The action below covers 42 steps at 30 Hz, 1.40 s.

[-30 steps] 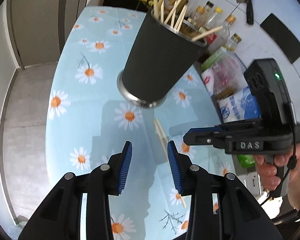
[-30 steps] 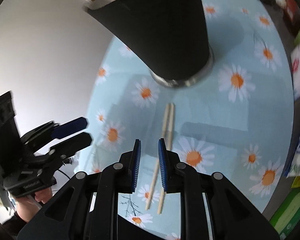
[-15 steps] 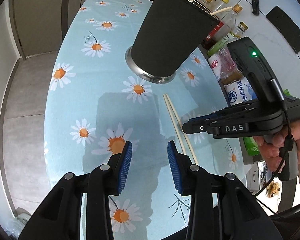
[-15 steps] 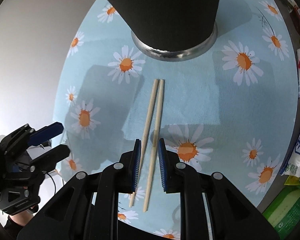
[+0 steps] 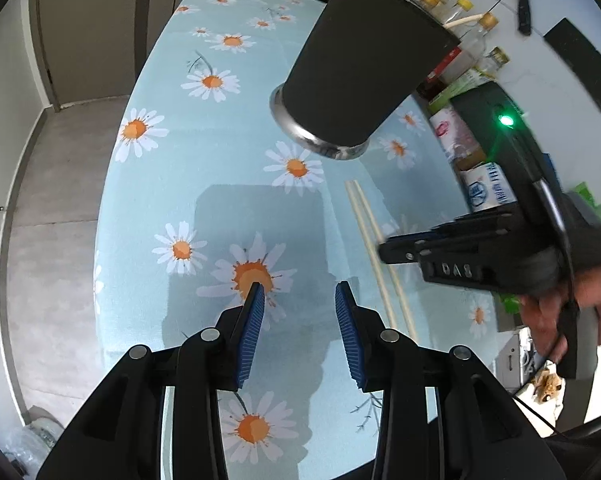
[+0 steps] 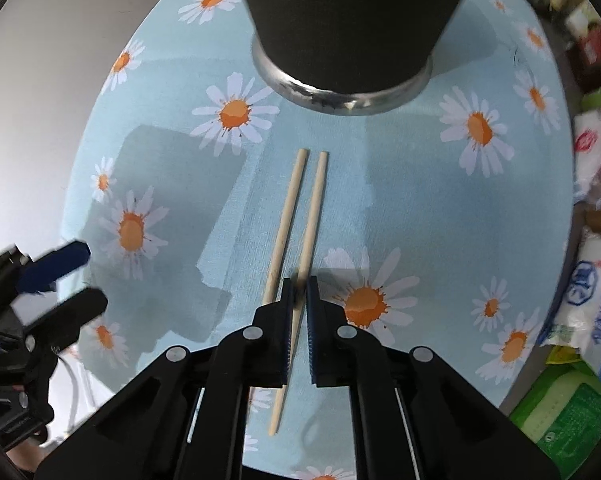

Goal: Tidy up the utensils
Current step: 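Close the right gripper on one chopstick while the left gripper closes on the other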

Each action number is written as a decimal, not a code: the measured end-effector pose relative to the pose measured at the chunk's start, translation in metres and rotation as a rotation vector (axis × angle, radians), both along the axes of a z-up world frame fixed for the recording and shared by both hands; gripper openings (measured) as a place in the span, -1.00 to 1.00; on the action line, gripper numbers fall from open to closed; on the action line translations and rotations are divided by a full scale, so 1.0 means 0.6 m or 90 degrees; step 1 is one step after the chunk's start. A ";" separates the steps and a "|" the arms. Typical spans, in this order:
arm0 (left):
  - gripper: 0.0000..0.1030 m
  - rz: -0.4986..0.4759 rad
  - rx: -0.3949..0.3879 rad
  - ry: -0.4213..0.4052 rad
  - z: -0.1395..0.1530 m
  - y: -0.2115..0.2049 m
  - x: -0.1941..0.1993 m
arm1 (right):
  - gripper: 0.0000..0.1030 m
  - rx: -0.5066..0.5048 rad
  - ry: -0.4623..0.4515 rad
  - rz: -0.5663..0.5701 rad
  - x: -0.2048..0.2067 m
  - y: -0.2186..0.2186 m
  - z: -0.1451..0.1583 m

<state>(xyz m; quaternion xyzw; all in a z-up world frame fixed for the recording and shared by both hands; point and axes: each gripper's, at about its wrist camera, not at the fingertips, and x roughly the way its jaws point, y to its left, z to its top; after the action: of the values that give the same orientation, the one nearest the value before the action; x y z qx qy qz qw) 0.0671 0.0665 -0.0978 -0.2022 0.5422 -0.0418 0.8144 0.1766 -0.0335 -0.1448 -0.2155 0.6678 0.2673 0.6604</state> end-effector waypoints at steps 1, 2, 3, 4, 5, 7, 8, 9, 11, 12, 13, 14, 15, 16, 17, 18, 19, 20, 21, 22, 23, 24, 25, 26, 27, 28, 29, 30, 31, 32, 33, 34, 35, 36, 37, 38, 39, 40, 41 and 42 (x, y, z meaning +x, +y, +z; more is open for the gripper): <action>-0.31 0.002 0.001 0.003 -0.002 0.000 0.001 | -0.85 -0.003 -0.005 -0.002 -0.003 0.002 0.000; -0.31 0.003 -0.004 0.005 -0.004 0.000 0.003 | -0.86 -0.007 -0.010 -0.004 -0.007 0.005 -0.001; -0.31 0.003 -0.007 0.007 -0.006 -0.001 0.004 | -0.86 -0.009 -0.009 -0.007 -0.008 0.008 -0.002; -0.31 0.002 -0.006 0.008 -0.007 -0.003 0.005 | -0.87 -0.007 -0.004 -0.015 -0.006 0.008 -0.002; -0.31 -0.001 -0.003 0.010 -0.007 -0.006 0.007 | -0.88 -0.005 0.003 -0.021 -0.004 0.008 -0.003; -0.31 -0.005 -0.002 0.017 -0.008 -0.012 0.011 | -0.89 0.006 0.024 -0.036 0.005 0.002 -0.004; -0.31 -0.006 -0.007 0.020 -0.009 -0.013 0.012 | -0.89 0.011 0.032 -0.043 0.009 -0.001 -0.004; -0.31 -0.007 -0.009 0.027 -0.010 -0.015 0.015 | -0.89 0.019 0.043 -0.052 0.012 -0.004 -0.005; -0.31 -0.008 -0.005 0.040 -0.013 -0.021 0.021 | -0.89 0.031 0.057 -0.064 0.018 -0.013 -0.004; -0.31 -0.010 -0.006 0.048 -0.015 -0.024 0.025 | -0.89 0.041 0.067 -0.072 0.022 -0.019 -0.003; -0.31 -0.010 -0.011 0.059 -0.017 -0.027 0.031 | -0.89 0.052 0.072 -0.079 0.025 -0.026 -0.001; -0.31 -0.010 -0.015 0.064 -0.017 -0.028 0.035 | -0.89 0.061 0.072 -0.083 0.030 -0.035 0.002; -0.31 -0.012 -0.019 0.069 -0.016 -0.031 0.041 | -0.89 0.074 0.075 -0.087 0.037 -0.042 0.009; -0.31 -0.013 -0.021 0.075 -0.016 -0.035 0.048 | -0.89 0.096 0.085 -0.096 0.041 -0.052 0.016; -0.31 -0.016 -0.021 0.084 -0.015 -0.043 0.057 | -0.89 0.114 0.091 -0.101 0.044 -0.060 0.022; -0.31 -0.017 -0.023 0.090 -0.016 -0.048 0.062 | -0.89 0.126 0.092 -0.105 0.046 -0.069 0.028; -0.31 -0.018 -0.026 0.100 -0.015 -0.056 0.071 | -0.89 0.147 0.093 -0.112 0.049 -0.080 0.037; -0.31 -0.019 -0.027 0.107 -0.016 -0.061 0.076 | -0.89 0.164 0.096 -0.119 0.051 -0.090 0.044; -0.31 -0.020 -0.029 0.119 -0.018 -0.068 0.085 | -0.89 0.179 0.100 -0.126 0.054 -0.099 0.049; -0.31 -0.020 -0.028 0.129 -0.021 -0.072 0.092 | -0.89 0.194 0.103 -0.131 0.055 -0.107 0.054; -0.31 -0.018 -0.025 0.145 -0.026 -0.079 0.101 | -0.89 0.218 0.106 -0.132 0.054 -0.116 0.061; -0.31 -0.014 -0.026 0.154 -0.029 -0.082 0.107 | -0.89 0.229 0.104 -0.134 0.052 -0.127 0.067; -0.31 -0.007 -0.024 0.171 -0.034 -0.088 0.115 | -0.89 0.238 0.102 -0.136 0.046 -0.139 0.071; -0.31 -0.004 -0.023 0.180 -0.036 -0.091 0.120 | -0.89 0.250 0.103 -0.138 0.046 -0.151 0.075; -0.31 -0.004 -0.024 0.186 -0.038 -0.095 0.125 | -0.89 0.263 0.109 -0.141 0.047 -0.162 0.077; -0.36 -0.006 -0.023 0.192 -0.039 -0.100 0.129 | -0.89 0.274 0.112 -0.145 0.048 -0.170 0.080; -0.36 -0.006 -0.013 0.197 -0.038 -0.108 0.133 | -0.89 0.282 0.113 -0.146 0.067 -0.182 0.087; -0.36 -0.009 -0.001 0.198 -0.036 -0.116 0.136 | -0.89 0.290 0.114 -0.146 0.070 -0.191 0.091; -0.35 -0.013 0.009 0.200 -0.035 -0.124 0.140 | -0.89 0.298 0.113 -0.146 0.071 -0.197 0.094; -0.36 -0.015 0.016 0.204 -0.036 -0.131 0.142 | -0.89 0.303 0.113 -0.147 0.068 -0.197 0.100; -0.36 -0.015 0.023 0.209 -0.038 -0.136 0.144 | -0.89 0.309 0.116 -0.146 0.069 -0.201 0.101; -0.36 -0.015 0.032 0.214 -0.041 -0.141 0.146 | -0.89 0.313 0.118 -0.144 0.068 -0.204 0.100; -0.43 -0.014 0.038 0.220 -0.046 -0.144 0.149 | -0.89 0.317 0.121 -0.138 0.068 -0.208 0.101; -0.48 -0.011 0.040 0.225 -0.049 -0.145 0.152 | -0.89 0.318 0.120 -0.133 0.066 -0.208 0.100; -0.53 -0.005 0.045 0.230 -0.053 -0.148 0.153 | -0.89 0.318 0.120 -0.127 0.064 -0.208 0.097; -0.57 -0.003 0.053 0.230 -0.055 -0.153 0.156 | -0.89 0.319 0.122 -0.124 0.065 -0.219 0.098; -0.60 -0.001 0.057 0.231 -0.057 -0.153 0.156 | -0.89 0.320 0.125 -0.121 0.063 -0.219 0.096; -0.66 0.003 0.060 0.234 -0.059 -0.154 0.157 | -0.89 0.321 0.127 -0.119 0.061 -0.218 0.094; -0.70 0.008 0.063 0.236 -0.060 -0.156 0.157 | -0.89 0.322 0.129 -0.116 0.061 -0.219 0.093; -0.72 0.010 0.069 0.237 -0.062 -0.160 0.159 | -0.89 0.323 0.130 -0.115 0.062 -0.225 0.093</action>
<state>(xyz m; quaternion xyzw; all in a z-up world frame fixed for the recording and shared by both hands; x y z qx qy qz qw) 0.1624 -0.0293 -0.1351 -0.1665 0.6834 0.0324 0.7101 0.2138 -0.1683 -0.0891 0.0454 0.6591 0.3862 0.6437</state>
